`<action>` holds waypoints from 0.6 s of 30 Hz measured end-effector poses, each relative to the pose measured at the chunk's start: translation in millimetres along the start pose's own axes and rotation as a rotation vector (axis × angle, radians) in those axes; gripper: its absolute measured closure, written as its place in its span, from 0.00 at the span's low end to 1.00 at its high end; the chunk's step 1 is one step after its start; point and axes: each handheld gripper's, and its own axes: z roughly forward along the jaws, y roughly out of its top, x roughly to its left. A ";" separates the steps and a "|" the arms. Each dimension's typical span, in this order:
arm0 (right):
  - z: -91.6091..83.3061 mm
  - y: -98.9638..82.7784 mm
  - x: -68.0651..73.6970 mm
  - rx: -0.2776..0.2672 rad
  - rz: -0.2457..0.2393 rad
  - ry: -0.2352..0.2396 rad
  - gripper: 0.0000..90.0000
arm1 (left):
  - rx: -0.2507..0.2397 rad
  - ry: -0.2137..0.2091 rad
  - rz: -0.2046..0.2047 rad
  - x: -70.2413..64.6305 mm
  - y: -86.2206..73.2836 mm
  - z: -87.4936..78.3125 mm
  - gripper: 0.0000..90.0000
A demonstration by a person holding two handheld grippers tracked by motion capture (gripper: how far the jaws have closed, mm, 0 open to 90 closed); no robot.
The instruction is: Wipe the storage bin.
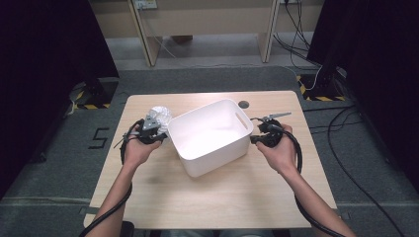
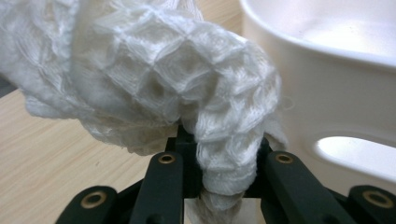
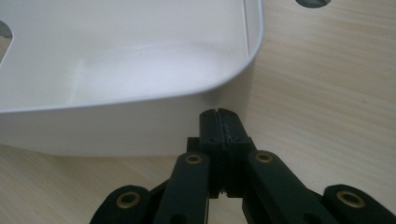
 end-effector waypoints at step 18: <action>42.2 27.9 29.4 -0.043 -0.086 -0.029 0.97 | -0.006 -0.121 0.199 -68.3 5.4 -13.6 0.83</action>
